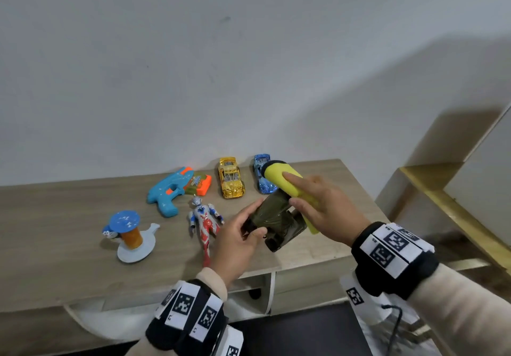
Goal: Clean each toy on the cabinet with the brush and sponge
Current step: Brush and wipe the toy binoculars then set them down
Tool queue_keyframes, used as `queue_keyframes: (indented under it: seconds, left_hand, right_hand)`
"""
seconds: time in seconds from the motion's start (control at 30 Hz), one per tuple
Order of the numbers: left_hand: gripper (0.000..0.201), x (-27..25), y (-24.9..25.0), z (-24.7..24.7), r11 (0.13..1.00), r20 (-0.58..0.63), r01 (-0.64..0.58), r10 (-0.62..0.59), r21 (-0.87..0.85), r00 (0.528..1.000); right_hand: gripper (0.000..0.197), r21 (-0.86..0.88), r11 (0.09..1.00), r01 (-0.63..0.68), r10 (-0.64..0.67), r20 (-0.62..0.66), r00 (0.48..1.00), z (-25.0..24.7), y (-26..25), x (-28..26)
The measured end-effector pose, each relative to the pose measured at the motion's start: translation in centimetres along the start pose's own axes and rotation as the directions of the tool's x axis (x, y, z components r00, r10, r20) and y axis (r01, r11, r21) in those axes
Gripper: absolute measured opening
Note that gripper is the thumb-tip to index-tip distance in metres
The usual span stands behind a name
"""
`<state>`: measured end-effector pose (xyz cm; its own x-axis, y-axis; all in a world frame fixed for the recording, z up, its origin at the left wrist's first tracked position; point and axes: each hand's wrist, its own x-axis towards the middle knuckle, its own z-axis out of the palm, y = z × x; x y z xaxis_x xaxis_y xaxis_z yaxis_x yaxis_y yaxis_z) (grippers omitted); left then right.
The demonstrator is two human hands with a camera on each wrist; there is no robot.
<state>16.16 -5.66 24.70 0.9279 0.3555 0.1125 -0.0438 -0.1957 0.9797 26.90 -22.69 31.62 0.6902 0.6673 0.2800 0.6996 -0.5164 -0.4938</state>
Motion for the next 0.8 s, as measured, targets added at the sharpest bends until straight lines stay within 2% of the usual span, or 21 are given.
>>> queue_keyframes:
  seconds: [0.1,0.23,0.33,0.47,0.6,0.67,0.73,0.8]
  left_hand:
    - [0.063,0.3,0.1,0.4,1.000,0.044,-0.018,0.018,0.003,0.999]
    - [0.060,0.5,0.2,0.7,1.000,0.079,-0.019,0.018,0.012,0.997]
    - [0.058,0.3,0.3,1.4,1.000,0.056,-0.003,0.002,0.019,0.998]
    - [0.054,0.4,0.3,2.1,0.998,-0.012,0.062,-0.062,-0.031,0.998]
    - [0.047,0.8,0.6,2.8,0.989,-0.112,0.108,-0.120,-0.105,0.986]
    - [0.039,1.0,0.7,3.0,0.986,-0.157,0.125,-0.142,-0.112,0.977]
    - [0.029,1.2,0.9,3.2,0.964,-0.131,0.173,-0.202,-0.203,0.971]
    - [0.023,1.3,1.4,3.4,0.883,-0.039,0.252,-0.290,-0.397,0.956]
  right_hand:
    - [0.050,0.096,0.993,-0.065,0.059,0.060,0.996,-0.3,0.7,0.1]
    - [0.043,0.152,0.985,-0.081,0.064,0.110,0.992,-0.2,1.8,0.1]
    - [0.032,0.249,0.961,-0.119,0.092,0.117,0.989,-0.1,2.4,0.1]
    - [0.036,0.276,0.955,-0.104,0.078,0.105,0.991,0.1,2.7,-0.2]
    - [0.030,0.285,0.958,-0.040,0.028,0.047,0.999,0.0,2.8,-0.5]
    - [0.036,0.293,0.955,0.045,-0.044,-0.008,0.999,-0.4,3.2,-0.7]
    - [0.036,0.324,0.937,0.130,-0.119,-0.055,0.991,-0.8,3.7,-0.9]
    - [0.030,0.331,0.926,0.183,-0.166,-0.080,0.983,-1.3,4.2,-1.1]
